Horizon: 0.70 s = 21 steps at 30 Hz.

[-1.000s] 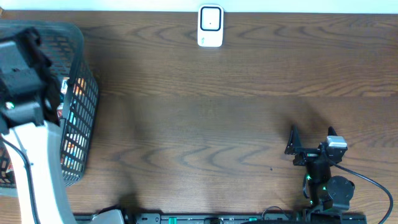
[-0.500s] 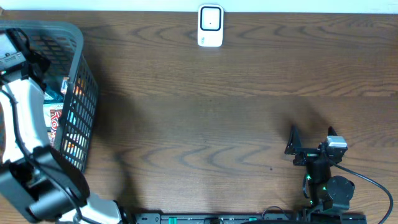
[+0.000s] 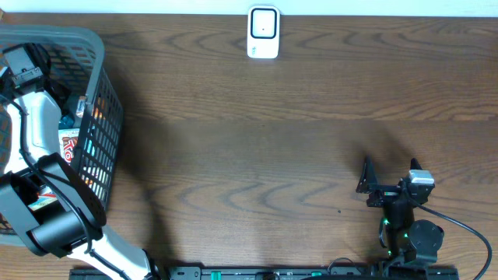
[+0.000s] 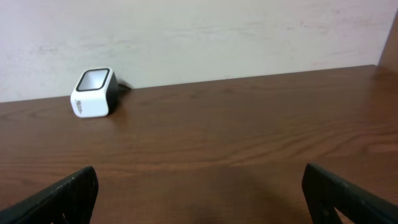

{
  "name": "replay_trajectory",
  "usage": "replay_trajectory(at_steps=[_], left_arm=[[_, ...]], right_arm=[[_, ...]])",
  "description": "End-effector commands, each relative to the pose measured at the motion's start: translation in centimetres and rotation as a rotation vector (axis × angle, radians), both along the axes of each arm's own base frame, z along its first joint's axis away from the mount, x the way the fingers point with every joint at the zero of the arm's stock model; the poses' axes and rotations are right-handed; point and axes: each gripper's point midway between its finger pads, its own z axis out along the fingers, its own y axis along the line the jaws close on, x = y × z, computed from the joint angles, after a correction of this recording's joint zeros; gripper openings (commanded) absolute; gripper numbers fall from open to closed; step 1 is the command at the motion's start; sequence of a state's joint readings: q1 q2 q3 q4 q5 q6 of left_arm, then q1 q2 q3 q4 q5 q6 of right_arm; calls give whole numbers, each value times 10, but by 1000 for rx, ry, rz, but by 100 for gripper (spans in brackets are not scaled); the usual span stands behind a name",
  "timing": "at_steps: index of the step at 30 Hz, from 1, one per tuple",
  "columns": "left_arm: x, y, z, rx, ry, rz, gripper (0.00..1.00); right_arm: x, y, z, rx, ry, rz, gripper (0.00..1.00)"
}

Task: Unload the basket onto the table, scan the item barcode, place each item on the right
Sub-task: 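Reach the left gripper into the basket and grasp the blue Listerine bottle, then lift the bottle out and set it upright on the table centre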

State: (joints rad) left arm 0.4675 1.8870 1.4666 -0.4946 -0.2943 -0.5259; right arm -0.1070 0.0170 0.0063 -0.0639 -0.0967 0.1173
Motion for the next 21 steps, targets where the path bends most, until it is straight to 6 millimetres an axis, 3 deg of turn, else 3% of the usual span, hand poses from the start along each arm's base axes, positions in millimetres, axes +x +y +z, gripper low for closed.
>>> replay_trajectory(at_steps=[1,5,8,9,11,13,17,18,20,21], left_arm=[[-4,8,31,72,-31,11,24],[-16,15,70,164,-62,43,24],[-24,12,112,211,-140,52,24],[-29,9,133,232,-186,54,24],[-36,5,157,255,-238,59,24],[-50,-7,200,281,-345,44,24],[-68,-47,263,252,-558,-74,24],[-70,-66,280,216,-633,-143,24],[-74,-126,316,93,-804,-368,24],[-76,-145,324,52,-844,-433,24]], right_arm=[[0,0,0,-10,0,2,99],[0,0,0,-10,0,2,99],[0,0,0,-10,0,2,99],[0,0,0,-10,0,2,99],[0,0,0,-10,0,2,99],[0,0,0,-10,0,2,99],[0,0,0,-10,0,2,99],[0,0,0,-10,0,2,99],[0,0,0,-10,0,2,99],[0,0,0,-10,0,2,99]])
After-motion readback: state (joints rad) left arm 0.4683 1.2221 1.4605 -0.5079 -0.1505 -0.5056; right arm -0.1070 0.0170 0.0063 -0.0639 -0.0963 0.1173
